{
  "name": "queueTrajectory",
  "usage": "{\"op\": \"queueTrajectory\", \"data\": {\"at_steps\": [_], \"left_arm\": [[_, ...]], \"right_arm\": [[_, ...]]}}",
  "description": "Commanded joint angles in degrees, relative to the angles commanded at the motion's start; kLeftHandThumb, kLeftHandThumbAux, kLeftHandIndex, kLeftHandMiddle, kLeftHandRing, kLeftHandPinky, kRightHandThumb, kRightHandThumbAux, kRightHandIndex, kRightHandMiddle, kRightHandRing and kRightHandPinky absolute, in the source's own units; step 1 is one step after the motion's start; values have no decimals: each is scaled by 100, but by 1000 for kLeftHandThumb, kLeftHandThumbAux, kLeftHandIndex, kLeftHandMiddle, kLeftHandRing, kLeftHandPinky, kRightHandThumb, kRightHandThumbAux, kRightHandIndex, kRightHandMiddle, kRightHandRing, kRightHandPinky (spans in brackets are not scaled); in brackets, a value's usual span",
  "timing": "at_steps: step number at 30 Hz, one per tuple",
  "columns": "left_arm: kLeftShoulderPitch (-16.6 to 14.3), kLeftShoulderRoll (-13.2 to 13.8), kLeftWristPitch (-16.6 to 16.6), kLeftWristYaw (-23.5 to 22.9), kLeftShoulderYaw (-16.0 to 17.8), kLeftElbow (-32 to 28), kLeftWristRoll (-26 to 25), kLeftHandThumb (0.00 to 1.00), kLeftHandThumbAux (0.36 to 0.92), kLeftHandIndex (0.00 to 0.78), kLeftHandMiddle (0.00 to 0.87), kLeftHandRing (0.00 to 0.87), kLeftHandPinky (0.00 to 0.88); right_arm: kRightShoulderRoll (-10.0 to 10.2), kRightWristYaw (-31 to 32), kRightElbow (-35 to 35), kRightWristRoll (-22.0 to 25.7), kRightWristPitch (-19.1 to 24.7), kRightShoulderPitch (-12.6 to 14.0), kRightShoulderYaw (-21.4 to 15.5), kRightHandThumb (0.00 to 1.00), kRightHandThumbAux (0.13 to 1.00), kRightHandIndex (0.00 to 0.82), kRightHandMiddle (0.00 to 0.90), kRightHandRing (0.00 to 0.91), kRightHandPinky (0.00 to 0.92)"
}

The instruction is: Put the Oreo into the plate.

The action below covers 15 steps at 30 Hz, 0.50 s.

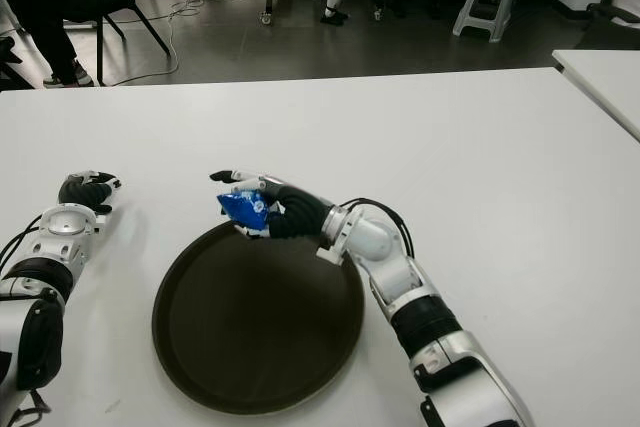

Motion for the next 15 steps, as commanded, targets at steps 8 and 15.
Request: {"op": "queueTrajectory", "data": {"at_steps": [8,15], "left_arm": [[-5,12,-2,-10,-33,1,30,686,717,403,181,218,228],[-4,19,1,-19,-66,1,57,687,718,404,191,222,220]], "right_arm": [[12,-180,165,-208,-237,-41,2,703,720,419,104,43,0],[-47,-398,207,-484,-249,-71,30,702,720,420,100,34,0]]}}
